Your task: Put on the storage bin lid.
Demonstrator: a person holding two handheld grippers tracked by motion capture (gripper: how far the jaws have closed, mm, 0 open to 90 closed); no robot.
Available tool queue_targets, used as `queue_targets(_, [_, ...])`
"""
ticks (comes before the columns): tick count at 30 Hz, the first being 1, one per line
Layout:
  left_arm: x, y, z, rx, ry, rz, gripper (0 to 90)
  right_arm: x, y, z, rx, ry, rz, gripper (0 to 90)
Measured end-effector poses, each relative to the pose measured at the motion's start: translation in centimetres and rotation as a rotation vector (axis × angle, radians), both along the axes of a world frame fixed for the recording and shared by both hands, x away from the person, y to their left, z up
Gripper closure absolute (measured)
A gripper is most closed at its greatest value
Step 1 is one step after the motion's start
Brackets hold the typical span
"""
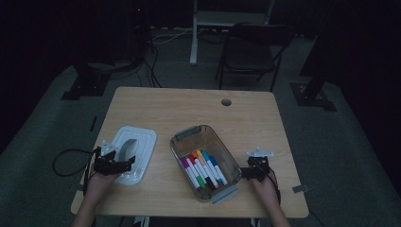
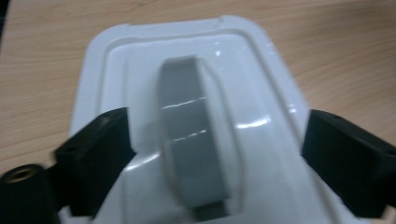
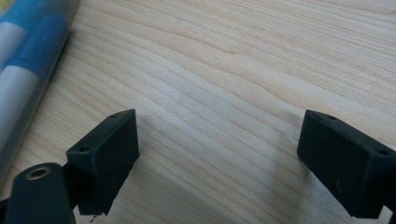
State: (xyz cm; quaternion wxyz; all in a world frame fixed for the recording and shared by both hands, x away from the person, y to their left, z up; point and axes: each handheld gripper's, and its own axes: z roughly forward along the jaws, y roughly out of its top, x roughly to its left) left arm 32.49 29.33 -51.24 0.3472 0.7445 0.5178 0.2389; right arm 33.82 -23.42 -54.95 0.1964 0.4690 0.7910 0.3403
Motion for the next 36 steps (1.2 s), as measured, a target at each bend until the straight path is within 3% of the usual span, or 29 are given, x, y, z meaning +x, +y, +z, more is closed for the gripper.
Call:
queue_targets(4, [0.6,0.4,-0.7,0.006,0.026,0.008,16.0,-0.2,0.0,0.0,-0.005,-0.003,0.066,12.6])
queue_targets(6, [0.8,0.4,-1.0,0.017,0.044,0.011,16.7,-0.6,0.1,0.0,-0.020,-0.025,0.084,13.1])
queue_targets(8, [0.9,0.5,-1.4,0.011,0.055,0.016,22.8,-0.7,0.0,0.1,-0.031,-0.036,0.086,13.2])
queue_targets(10, [0.9,0.4,-1.5,0.014,0.059,0.023,23.6,-0.8,-0.1,0.1,-0.021,-0.043,0.087,13.3])
queue_targets(13, [0.8,0.3,-1.7,0.012,0.064,0.028,31.9,-1.1,0.0,0.4,-0.001,-0.049,0.109,13.4])
queue_targets(18, [0.6,0.2,-1.6,0.024,0.057,0.034,42.9,-1.7,0.2,1.1,0.023,-0.054,0.166,13.4])
queue_targets(25, [0.2,-0.1,-2.0,0.029,0.044,0.046,62.1,-2.2,0.5,1.5,0.067,-0.068,0.187,13.4])
queue_targets(28, [0.2,-0.1,-1.7,0.019,0.050,0.076,65.0,-2.4,0.6,1.2,0.064,-0.051,0.208,13.4])
queue_targets(29, [0.2,-0.1,-1.6,0.001,0.044,0.076,66.9,-2.5,0.7,1.1,0.066,-0.046,0.215,13.4])
queue_targets(36, [0.0,-0.4,-0.7,0.000,0.028,0.075,68.0,-2.8,0.5,0.6,0.091,-0.027,0.231,14.0])
